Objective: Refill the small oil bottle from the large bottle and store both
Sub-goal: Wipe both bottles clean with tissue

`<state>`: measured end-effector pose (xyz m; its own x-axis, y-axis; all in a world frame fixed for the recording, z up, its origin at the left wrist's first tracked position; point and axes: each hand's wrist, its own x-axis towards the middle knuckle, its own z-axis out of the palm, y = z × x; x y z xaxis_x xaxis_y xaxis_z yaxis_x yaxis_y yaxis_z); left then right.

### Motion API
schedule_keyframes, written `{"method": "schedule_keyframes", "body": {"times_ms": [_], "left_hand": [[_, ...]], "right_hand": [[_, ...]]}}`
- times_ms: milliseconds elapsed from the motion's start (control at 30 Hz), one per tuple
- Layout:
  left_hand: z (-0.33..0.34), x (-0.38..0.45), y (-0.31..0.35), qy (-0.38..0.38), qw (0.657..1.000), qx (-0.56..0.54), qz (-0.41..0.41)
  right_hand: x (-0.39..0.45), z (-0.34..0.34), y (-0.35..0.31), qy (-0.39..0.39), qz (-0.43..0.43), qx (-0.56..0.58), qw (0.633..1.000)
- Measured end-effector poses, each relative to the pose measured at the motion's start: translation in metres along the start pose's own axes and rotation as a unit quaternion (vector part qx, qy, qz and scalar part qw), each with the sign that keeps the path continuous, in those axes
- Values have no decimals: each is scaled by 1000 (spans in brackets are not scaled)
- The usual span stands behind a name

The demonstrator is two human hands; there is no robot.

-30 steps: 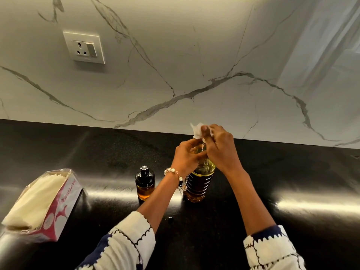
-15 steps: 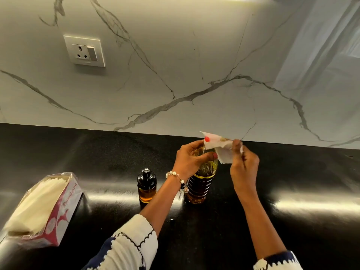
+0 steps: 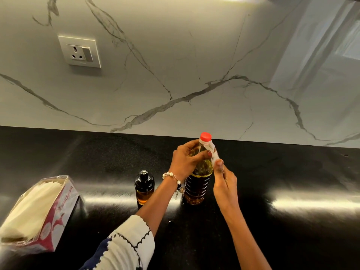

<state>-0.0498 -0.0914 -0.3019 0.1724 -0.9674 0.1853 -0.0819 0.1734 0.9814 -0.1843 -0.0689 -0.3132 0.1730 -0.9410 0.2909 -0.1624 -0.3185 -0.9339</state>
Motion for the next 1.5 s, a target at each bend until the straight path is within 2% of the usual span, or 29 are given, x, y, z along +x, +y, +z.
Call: {"method": "schedule_keyframes", "body": {"times_ms": [133,233,367,600,733,867,1033,1200,1333,1500], "left_hand": [[0,2,1,-18,1000,-13,-9],[0,4,1,-17,1000,-6,-8],[-3,6,-2,-5,999,-26,-20],[1,4,1,-11,1000,1,-20],[1,2,1,7,1000,-11,-16],[1,4,-1,27,999,-26,-13],[0,4,0,24,999,-27,-25],[0,0,-2,5,999,-29,-20],[2,-3,-1,8,1000,-23,-17],[-1,0,-2,25,999,-41,-25]], "right_hand": [[6,1,-2,5,-15,54,998],[22,5,-4,2,44,79,996],[14,6,0,-10,103,48,993],[6,15,-8,16,34,89,995],[21,9,-19,30,80,95,992],[12,9,-4,34,108,91,989],[-4,13,1,83,77,121,986],[20,12,-8,111,28,103,988],[34,13,6,106,71,60,990],[10,17,27,124,132,55,982]]}}
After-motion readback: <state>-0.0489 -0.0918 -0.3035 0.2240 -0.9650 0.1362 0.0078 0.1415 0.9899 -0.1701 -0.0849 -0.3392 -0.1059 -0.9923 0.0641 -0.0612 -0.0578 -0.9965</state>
